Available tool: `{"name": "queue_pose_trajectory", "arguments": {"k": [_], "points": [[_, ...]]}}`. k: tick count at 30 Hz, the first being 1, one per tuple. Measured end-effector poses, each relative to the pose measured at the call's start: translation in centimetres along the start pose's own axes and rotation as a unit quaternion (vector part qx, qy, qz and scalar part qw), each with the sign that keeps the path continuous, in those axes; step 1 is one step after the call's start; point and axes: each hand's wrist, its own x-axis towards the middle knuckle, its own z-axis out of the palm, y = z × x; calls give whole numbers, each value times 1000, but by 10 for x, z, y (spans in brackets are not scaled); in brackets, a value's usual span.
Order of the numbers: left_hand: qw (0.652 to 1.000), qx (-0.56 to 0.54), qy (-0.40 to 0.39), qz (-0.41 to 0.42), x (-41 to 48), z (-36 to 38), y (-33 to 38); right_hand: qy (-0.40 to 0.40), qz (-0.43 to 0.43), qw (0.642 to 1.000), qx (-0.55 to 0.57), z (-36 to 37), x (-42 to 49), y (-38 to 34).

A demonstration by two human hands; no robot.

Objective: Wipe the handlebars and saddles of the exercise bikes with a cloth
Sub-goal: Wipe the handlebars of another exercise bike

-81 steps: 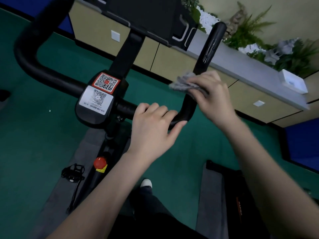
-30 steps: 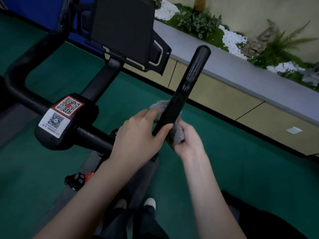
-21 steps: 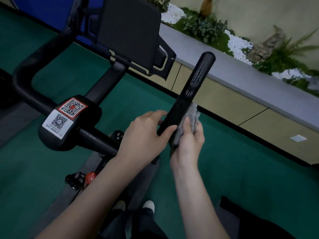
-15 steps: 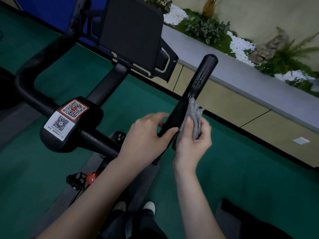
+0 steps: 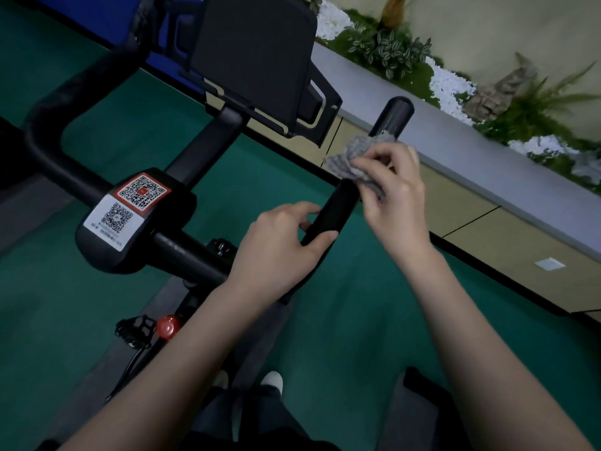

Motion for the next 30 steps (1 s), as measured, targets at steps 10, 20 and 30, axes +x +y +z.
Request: {"name": "queue_pose_trajectory", "arguments": {"k": [10, 20, 30], "points": [[1000, -11, -2, -6, 1, 0, 0, -73, -34, 997, -21, -5, 21, -14], [1000, -9, -11, -9, 0, -3, 0, -498, -111, 856, -85, -14, 88, -21], [1000, -10, -16, -21, 2, -4, 3, -545, -132, 815, -146, 3, 91, -29]]}}
